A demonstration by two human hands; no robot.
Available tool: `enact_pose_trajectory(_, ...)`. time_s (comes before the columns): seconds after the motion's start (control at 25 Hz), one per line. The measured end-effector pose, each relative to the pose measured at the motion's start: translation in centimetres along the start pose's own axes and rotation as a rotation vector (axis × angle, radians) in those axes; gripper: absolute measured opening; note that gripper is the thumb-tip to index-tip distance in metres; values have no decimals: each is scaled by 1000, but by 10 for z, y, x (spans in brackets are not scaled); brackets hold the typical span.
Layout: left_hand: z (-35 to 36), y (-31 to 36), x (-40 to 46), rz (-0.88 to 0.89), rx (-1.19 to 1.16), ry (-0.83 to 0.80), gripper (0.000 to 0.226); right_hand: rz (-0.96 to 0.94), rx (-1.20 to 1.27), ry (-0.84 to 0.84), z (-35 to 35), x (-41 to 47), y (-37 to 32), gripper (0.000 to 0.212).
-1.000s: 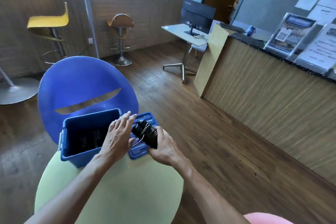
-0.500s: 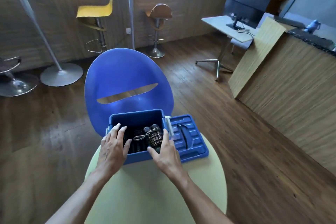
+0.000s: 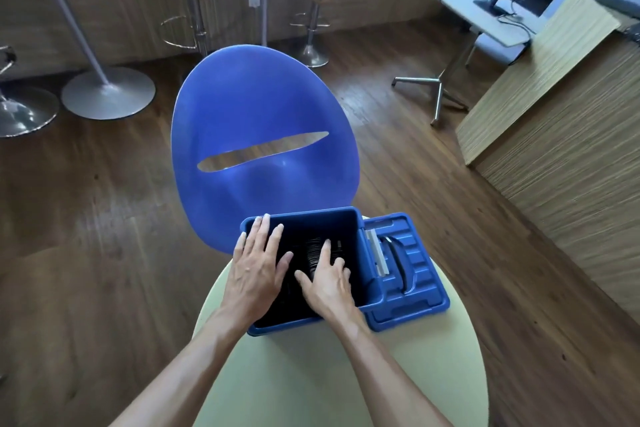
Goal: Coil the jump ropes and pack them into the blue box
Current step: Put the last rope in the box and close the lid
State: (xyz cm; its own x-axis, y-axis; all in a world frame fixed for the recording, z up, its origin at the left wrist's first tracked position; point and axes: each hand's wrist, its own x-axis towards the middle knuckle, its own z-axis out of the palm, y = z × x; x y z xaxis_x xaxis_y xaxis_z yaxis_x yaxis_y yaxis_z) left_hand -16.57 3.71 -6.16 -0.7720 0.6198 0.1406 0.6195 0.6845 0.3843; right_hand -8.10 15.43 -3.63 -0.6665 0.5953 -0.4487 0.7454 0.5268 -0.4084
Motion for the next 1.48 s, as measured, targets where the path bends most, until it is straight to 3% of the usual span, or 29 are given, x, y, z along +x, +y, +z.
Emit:
enact_pose_trajectory(0.08, 9, 3, -2, 34, 31, -19, 61, -113, 86, 131, -7, 1, 8, 74)
enact_pose_trajectory(0.2, 18, 14, 0, 60, 25, -55, 64, -288, 245, 467, -30, 5, 31, 48)
enact_pose_trajectory(0.32, 25, 29, -3, 49, 69, -86, 65, -250, 297, 635, -50, 11, 71, 36)
enact_pose_trajectory(0.6, 35, 71, -14, -23, 130, -69, 67, 32, 189, 421, -68, 32, 152, 52)
enact_pose_trajectory(0.88, 70, 164, 13, -31, 90, -38, 68, 33, 66, 193, -57, 64, 186, 56)
enact_pose_trajectory(1.08, 92, 180, 7, -84, 80, -74, 68, 12, 83, 215, -39, 75, 201, 33)
enact_pose_trajectory(1.48, 60, 172, 2, -85, 105, -58, 69, -3, 204, 425, -87, 41, 218, 34)
